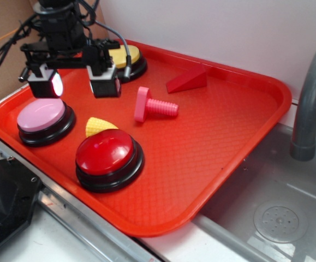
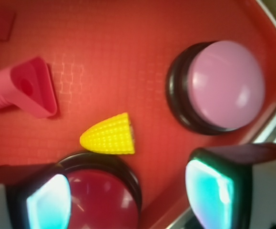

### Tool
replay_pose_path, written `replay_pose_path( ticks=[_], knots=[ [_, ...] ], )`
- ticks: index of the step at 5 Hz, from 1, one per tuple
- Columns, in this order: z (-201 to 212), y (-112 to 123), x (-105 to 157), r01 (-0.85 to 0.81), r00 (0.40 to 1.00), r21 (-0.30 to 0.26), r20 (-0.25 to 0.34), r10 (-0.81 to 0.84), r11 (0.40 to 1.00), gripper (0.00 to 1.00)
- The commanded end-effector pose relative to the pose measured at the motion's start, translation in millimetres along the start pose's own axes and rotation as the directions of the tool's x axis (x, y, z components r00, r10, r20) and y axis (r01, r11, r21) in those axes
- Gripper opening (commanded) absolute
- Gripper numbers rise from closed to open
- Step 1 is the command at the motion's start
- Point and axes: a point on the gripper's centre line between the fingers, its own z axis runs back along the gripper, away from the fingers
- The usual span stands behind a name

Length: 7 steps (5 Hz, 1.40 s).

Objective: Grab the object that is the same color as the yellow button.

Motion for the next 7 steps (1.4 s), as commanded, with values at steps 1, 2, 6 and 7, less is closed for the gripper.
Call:
replay_pose_path(
  ticks=[1,2,6,7],
  knots=[
    [-26,1,15,-0.044,0.999,0.032,0.005,0.043,0.999,1.0],
    [-43,0,18,-0.039,0.999,0.011,-0.027,0.039,0.999,1.0],
    [-72,-5,6,-0.052,0.995,-0.096,-0.094,0.043,0.994,1.0],
    [-70,-3,8,-0.07,0.995,-0.112,-0.08,0.061,0.991,0.0]
  ],
)
